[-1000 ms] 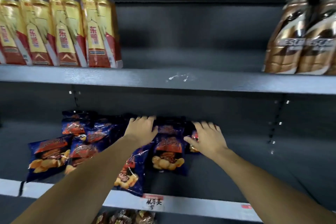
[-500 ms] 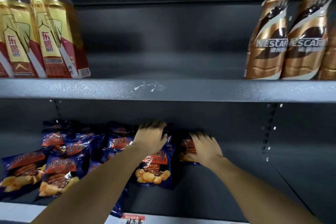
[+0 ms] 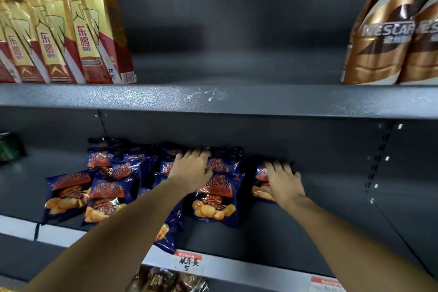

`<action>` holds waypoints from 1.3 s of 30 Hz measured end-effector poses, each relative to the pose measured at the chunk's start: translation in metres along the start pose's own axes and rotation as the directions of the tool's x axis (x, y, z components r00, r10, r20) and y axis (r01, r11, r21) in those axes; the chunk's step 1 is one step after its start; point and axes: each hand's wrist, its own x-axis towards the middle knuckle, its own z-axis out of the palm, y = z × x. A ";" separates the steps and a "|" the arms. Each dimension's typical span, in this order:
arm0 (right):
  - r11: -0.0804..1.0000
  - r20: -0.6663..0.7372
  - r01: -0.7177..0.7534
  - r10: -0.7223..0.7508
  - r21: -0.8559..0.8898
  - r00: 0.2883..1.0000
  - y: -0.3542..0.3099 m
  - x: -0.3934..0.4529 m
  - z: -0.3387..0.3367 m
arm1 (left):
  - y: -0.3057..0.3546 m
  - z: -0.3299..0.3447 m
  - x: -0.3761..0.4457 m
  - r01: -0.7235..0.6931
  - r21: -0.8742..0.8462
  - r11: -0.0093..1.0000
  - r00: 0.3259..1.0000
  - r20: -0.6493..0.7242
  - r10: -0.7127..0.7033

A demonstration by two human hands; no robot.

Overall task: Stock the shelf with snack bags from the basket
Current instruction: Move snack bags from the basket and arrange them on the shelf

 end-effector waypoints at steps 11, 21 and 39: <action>0.998 -0.082 -0.067 0.066 -0.013 0.994 -0.001 -0.085 -0.043 | 0.031 -0.009 -0.038 -0.170 -0.088 0.982 0.985 -0.039 0.167; 0.994 -0.117 0.109 -0.107 0.008 0.987 -0.143 -0.117 -0.056 | -0.024 -0.031 -0.094 -0.213 -0.069 0.975 0.971 -0.122 0.203; 0.987 -0.166 0.040 -0.014 0.156 0.986 -0.135 -0.134 -0.045 | 0.000 -0.027 -0.102 -0.269 -0.111 0.957 0.955 -0.163 0.249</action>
